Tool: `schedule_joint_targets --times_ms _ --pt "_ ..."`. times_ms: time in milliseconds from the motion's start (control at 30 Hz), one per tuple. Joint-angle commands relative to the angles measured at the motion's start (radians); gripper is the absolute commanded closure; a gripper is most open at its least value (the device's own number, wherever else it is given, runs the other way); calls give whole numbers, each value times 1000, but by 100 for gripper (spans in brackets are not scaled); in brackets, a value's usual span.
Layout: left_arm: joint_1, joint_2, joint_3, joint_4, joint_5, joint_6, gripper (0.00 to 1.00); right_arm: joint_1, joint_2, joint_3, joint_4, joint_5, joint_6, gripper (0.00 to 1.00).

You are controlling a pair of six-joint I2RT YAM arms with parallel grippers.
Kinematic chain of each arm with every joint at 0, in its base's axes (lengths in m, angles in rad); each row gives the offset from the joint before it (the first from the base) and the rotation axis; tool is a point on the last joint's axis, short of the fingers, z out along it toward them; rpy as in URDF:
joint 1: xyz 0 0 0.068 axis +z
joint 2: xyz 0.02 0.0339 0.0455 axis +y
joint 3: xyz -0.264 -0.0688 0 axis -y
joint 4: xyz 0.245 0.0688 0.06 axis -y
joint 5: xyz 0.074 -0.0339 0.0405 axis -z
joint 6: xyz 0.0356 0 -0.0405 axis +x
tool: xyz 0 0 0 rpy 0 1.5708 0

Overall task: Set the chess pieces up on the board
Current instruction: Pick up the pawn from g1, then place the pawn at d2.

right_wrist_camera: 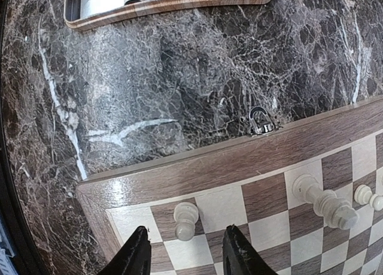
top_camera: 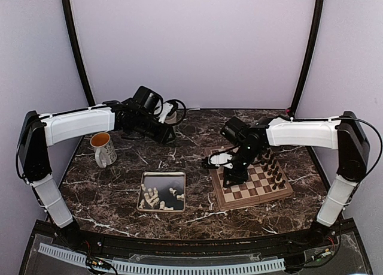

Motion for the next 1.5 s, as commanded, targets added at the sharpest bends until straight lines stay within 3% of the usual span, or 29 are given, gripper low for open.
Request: schedule_joint_targets --times_ms 0,233,633,967,1467 --pt "-3 -41 -13 4 13 -6 67 14 34 35 1 28 16 60" --pt "-3 -39 -12 2 26 1 67 16 64 39 -6 35 32 69" --pt "-3 -30 -4 -13 17 11 67 -4 59 26 -4 71 57 92" --pt "-3 -36 -2 -19 -1 21 67 -138 21 85 -14 68 76 93" --pt "-2 -34 -2 -22 6 24 67 -146 97 149 10 66 100 92"
